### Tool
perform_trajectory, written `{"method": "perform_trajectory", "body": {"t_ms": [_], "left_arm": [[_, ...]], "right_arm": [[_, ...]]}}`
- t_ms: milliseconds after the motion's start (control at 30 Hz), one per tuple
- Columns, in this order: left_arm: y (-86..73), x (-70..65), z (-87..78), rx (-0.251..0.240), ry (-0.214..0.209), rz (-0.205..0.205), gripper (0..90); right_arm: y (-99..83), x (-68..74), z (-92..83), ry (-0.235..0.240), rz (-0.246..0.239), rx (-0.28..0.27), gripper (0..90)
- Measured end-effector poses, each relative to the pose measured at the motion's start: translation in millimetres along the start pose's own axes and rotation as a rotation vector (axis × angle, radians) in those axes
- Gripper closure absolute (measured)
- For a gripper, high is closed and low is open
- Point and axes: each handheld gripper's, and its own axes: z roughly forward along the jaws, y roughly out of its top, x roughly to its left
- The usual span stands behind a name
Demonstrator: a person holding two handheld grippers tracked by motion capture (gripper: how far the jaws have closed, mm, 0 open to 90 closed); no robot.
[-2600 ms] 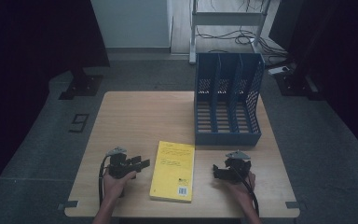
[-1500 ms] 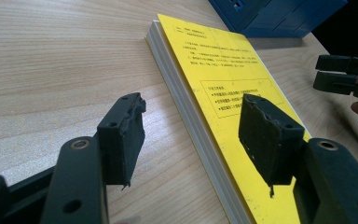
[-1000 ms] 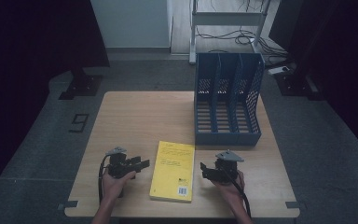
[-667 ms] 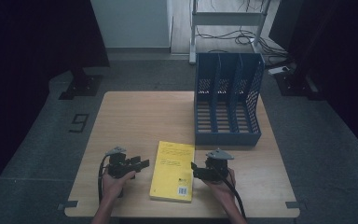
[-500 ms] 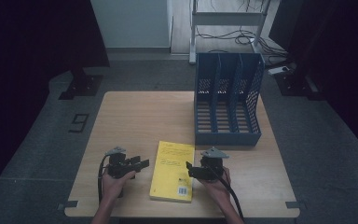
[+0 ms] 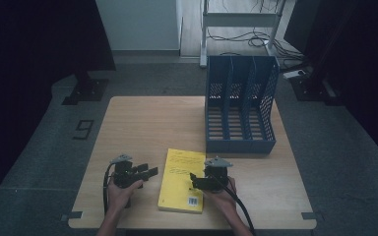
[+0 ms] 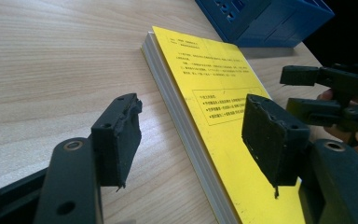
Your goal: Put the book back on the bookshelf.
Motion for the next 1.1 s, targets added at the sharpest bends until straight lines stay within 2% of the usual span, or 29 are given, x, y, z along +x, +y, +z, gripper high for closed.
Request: {"method": "perform_trajectory", "body": {"t_ms": [67, 100, 133, 200, 567, 767, 1100], "left_arm": [[-0.1, -0.8, 0.6, 0.001, -0.005, -0.002, 36.2], [-0.1, -1.4, 1.1, 0.002, -0.008, -0.007, 35.9], [-0.1, -1.4, 1.1, 0.002, -0.008, -0.007, 35.8], [0.2, -1.8, 0.9, 0.004, -0.012, -0.016, 35.6], [0.2, -1.9, 0.9, -0.011, -0.012, -0.036, 31.8], [0.0, -4.7, 4.7, 0.0, -0.007, -0.015, 29.1], [-1.4, -14.8, 13.0, 0.02, -0.024, 0.001, 28.1]], "right_arm": [[-1.6, 1.2, 2.6, 0.003, -0.001, 0.009, 12.9], [-2.9, 1.5, 4.4, 0.03, 0.017, 0.016, 12.9], [-3.5, 2.3, 4.8, 0.032, 0.018, 0.019, 12.9], [-4.5, 3.8, 6.0, 0.022, 0.004, 0.024, 12.9], [-9.7, 3.2, 13.1, 0.039, 0.014, 0.055, 13.7], [-10.4, 2.9, 13.9, 0.053, 0.014, 0.053, 16.2], [-13.9, -1.7, 11.9, 0.065, 0.027, 0.025, 23.0]]}}
